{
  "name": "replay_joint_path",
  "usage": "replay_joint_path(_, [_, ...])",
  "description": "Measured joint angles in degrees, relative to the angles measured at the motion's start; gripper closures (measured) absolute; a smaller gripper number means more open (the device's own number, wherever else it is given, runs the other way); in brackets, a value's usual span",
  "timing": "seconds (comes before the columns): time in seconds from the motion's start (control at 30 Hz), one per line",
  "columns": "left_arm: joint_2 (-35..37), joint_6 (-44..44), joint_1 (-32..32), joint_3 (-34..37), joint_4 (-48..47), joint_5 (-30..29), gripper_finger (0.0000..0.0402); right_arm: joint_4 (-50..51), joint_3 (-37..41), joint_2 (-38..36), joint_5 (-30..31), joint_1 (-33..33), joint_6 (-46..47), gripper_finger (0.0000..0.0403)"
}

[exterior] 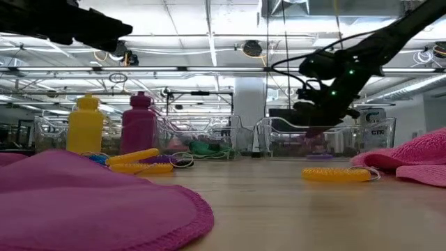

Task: Pick & Place Sports Items
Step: Put the purple spring keychain into the right transparent bin, then put the blue spring keychain into the right transparent bin

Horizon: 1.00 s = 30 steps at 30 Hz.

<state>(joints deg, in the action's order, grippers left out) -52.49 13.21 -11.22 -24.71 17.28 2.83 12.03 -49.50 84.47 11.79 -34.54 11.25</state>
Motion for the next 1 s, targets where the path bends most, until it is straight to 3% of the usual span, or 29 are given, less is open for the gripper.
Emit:
replay_joint_path(0.47, [0.0,-0.2,0.0,0.0,0.0,0.0,0.0309,0.0,0.0,0.0,0.0,0.0,0.0,0.0400])
replay_joint_path(1.0, [0.0,-0.2,0.0,0.0,0.0,0.0,0.0309,-0.9,0.0,0.0,-0.1,0.0,-0.1,0.0288])
